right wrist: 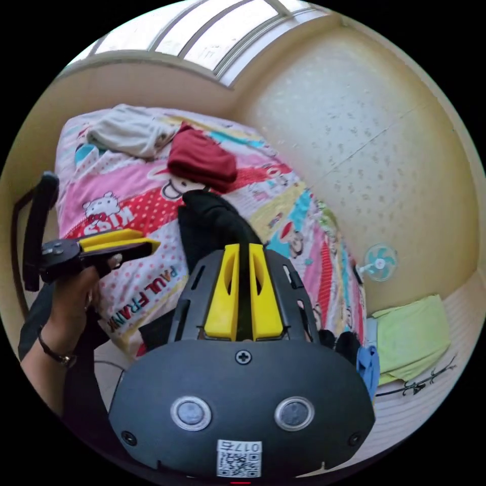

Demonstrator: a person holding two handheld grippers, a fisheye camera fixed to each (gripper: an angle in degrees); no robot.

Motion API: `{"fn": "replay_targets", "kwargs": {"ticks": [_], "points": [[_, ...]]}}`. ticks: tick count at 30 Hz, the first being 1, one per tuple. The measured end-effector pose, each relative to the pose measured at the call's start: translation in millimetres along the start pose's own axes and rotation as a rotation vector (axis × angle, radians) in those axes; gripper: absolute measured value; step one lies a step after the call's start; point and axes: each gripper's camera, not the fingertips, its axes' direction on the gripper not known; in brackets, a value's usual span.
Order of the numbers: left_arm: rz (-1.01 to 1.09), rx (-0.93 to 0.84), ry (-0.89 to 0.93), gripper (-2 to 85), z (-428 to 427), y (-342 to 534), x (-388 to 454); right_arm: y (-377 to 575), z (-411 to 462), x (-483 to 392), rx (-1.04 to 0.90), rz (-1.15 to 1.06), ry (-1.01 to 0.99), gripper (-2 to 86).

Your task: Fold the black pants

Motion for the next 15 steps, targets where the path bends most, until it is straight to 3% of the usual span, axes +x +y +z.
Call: {"fn": "replay_targets", "kwargs": {"ticks": [2, 4, 5, 7, 9, 12, 13, 15], "points": [[0.016, 0.0, 0.098, 15.1, -4, 9, 5, -6, -64, 54, 0.097, 0.084, -0.009, 3.0], [0.06, 0.003, 0.315, 16.9, -7, 23, 18, -7, -112, 98, 0.157, 0.149, -0.067, 2.6], [0.054, 0.001, 0.317, 17.6, -8, 27, 21, -5, -147, 127, 0.208, 0.191, -0.104, 2.3], [-0.002, -0.047, 0.146, 21.0, -7, 46, 33, 1, -203, 166, 0.299, 0.235, -0.144, 1.8], [-0.03, -0.029, 0.146, 21.5, -15, 60, 40, 10, -264, 198, 0.403, 0.26, -0.138, 1.1], [0.026, 0.092, 0.364, 17.6, -43, 80, 61, 25, -367, 244, 0.533, 0.249, -0.103, 0.4], [0.105, 0.169, 0.456, 10.6, -58, 83, 77, 28, -397, 259, 0.547, 0.245, -0.089, 0.3], [0.229, 0.255, 0.573, 4.7, -90, 81, 104, 38, -433, 283, 0.599, 0.289, -0.019, 0.1]]}}
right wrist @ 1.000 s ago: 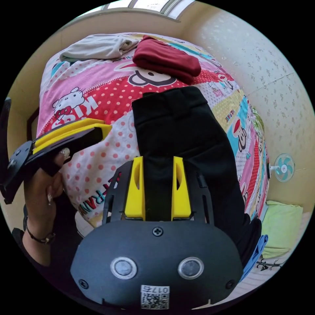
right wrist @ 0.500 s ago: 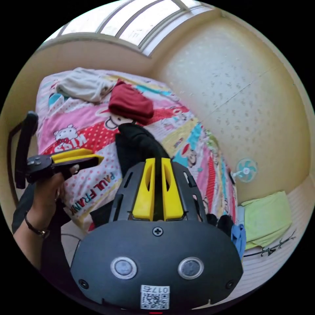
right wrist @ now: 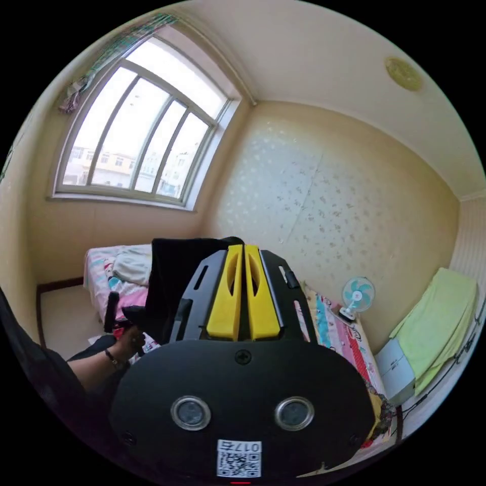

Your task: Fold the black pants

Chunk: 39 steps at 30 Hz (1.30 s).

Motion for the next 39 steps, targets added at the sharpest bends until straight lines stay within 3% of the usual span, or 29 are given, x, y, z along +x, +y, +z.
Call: {"fn": "replay_targets", "kwargs": {"ticks": [8, 11, 16, 20, 24, 27, 30, 32, 33, 35, 39], "points": [[0.472, 0.357, 0.155, 0.7, -137, -123, 299, -109, -222, 157, 0.442, 0.239, 0.123, 0.1], [0.605, 0.459, 0.131, 0.6, -168, -167, 402, -164, -267, 191, 0.562, 0.275, 0.106, 0.1], [0.811, 0.546, 0.042, 0.9, -197, -229, 531, -262, -301, 226, 0.685, 0.276, 0.16, 0.2], [0.843, 0.506, -0.029, 1.3, -184, -262, 567, -341, -271, 260, 0.617, 0.269, 0.203, 0.2], [0.825, 0.432, -0.141, 1.7, -128, -285, 542, -366, -186, 289, 0.495, 0.299, 0.231, 0.3], [0.748, 0.352, -0.204, 2.0, -58, -309, 487, -368, -70, 318, 0.349, 0.35, 0.22, 0.7], [0.574, 0.205, -0.284, 3.0, 51, -361, 405, -373, 85, 363, 0.173, 0.428, 0.241, 1.5], [0.5, 0.1, -0.377, 4.6, 133, -395, 343, -373, 245, 405, -0.049, 0.434, 0.343, 2.3], [0.466, -0.008, -0.438, 6.5, 189, -411, 292, -364, 284, 413, -0.122, 0.434, 0.356, 2.5], [0.329, -0.195, -0.559, 9.6, 255, -410, 202, -286, 412, 434, -0.498, 0.489, 0.408, 4.3], [0.216, -0.512, -0.629, 11.3, 323, -305, 23, -122, 486, 401, -0.627, 0.457, 0.216, 6.1]]}}
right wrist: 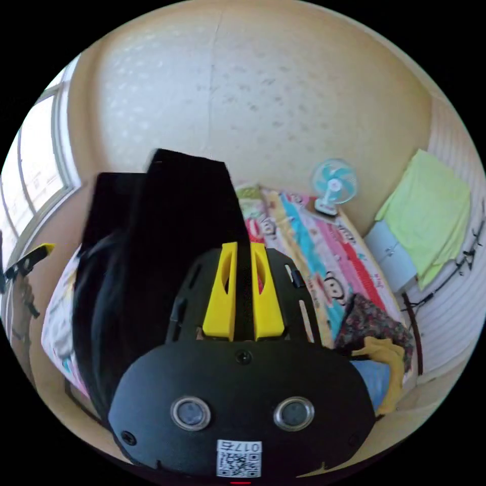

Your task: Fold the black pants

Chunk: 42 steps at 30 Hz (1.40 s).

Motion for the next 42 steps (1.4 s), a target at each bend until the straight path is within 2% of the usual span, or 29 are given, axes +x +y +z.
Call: {"fn": "replay_targets", "kwargs": {"ticks": [2, 4, 6, 8, 12, 14, 15, 17, 18, 20, 23, 26, 27, 31, 34, 36, 39, 40, 42], "points": [[0.037, -0.128, -0.008, 12.1, 64, 59, -20, 110, 76, 7, -0.113, -0.064, -0.154, 6.9], [0.055, -0.285, 0.017, 13.2, 125, 152, -41, 197, 112, 13, -0.214, -0.07, -0.212, 7.7], [0.019, -0.354, 0.046, 13.6, 142, 219, -54, 279, 121, 19, -0.276, -0.068, -0.223, 8.6], [-0.04, -0.366, 0.079, 14.9, 138, 279, -63, 362, 98, 32, -0.279, -0.035, -0.189, 10.0], [-0.141, -0.34, 0.037, 15.7, 98, 384, -62, 458, 42, 68, -0.235, 0.113, -0.086, 12.1], [-0.148, -0.284, 0.045, 13.2, 84, 412, -54, 509, 25, 91, -0.233, 0.146, -0.032, 13.1], [-0.165, -0.288, 0.036, 8.8, 79, 422, -49, 519, 25, 99, -0.249, 0.157, -0.053, 13.3], [-0.145, -0.394, 0.022, 4.4, 78, 423, -46, 546, 34, 131, -0.353, 0.229, -0.294, 13.7], [-0.173, -0.439, 0.04, 3.0, 72, 420, -53, 551, 35, 137, -0.353, 0.233, -0.353, 13.8], [-0.271, -0.419, 0.081, 2.8, 53, 415, -73, 567, 33, 147, -0.34, 0.201, -0.477, 12.4], [-0.363, -0.406, 0.117, 6.3, 25, 410, -96, 580, 34, 152, -0.409, 0.183, -0.426, 5.1], [-0.301, -0.363, 0.143, 11.6, -3, 391, -74, 579, -7, 172, -0.311, 0.231, -0.492, 3.1], [-0.24, -0.353, 0.213, 12.4, -11, 378, -54, 576, -18, 174, -0.287, 0.224, -0.493, 3.0], [-0.018, -0.343, 0.565, 15.4, -20, 316, 37, 548, -95, 145, -0.153, -0.081, -0.43, 2.6], [0.098, -0.403, 0.667, 17.9, 0, 271, 97, 538, -114, 127, -0.134, -0.146, -0.494, 2.6], [0.145, -0.457, 0.65, 18.4, 21, 248, 125, 536, -117, 114, -0.116, -0.215, -0.522, 2.7], [0.204, -0.591, 0.62, 15.5, 61, 230, 154, 537, -118, 97, -0.109, -0.304, -0.53, 3.0], [0.242, -0.65, 0.646, 10.4, 73, 231, 162, 537, -117, 96, -0.112, -0.317, -0.539, 3.2], [0.273, -0.657, 0.599, 5.7, 80, 237, 163, 536, -113, 101, -0.132, -0.352, -0.537, 3.6]]}}
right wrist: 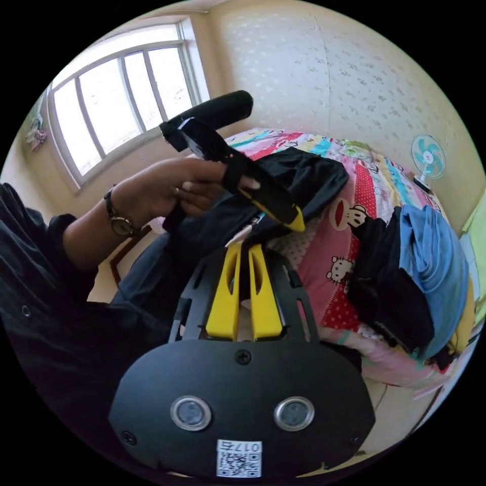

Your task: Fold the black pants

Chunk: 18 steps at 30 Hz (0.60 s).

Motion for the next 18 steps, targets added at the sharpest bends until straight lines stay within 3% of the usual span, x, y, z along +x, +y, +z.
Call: {"fn": "replay_targets", "kwargs": {"ticks": [3, 6, 9, 11, 14, 18], "points": [[-0.012, 0.088, 0.024, 1.5, -10, 17, -16, -2, 7, 25, -0.168, -0.219, -0.033, 5.4], [-0.089, 0.228, 0.128, 0.1, -38, 43, -48, -42, 0, 83, -0.145, -0.265, -0.004, 10.8], [-0.139, 0.301, 0.229, -0.2, -64, 63, -78, -133, 26, 171, -0.059, -0.014, 0.094, 12.6], [-0.162, 0.33, 0.265, -0.2, -75, 71, -91, -196, 66, 263, 0.082, 0.213, 0.036, 13.1], [-0.17, 0.333, 0.311, -0.3, -88, 81, -104, -259, 165, 379, -0.022, 0.496, 0.019, 16.1], [-0.163, 0.343, 0.327, -0.5, -108, 89, -116, -281, 263, 465, -0.103, 0.708, 0.02, 15.4]]}}
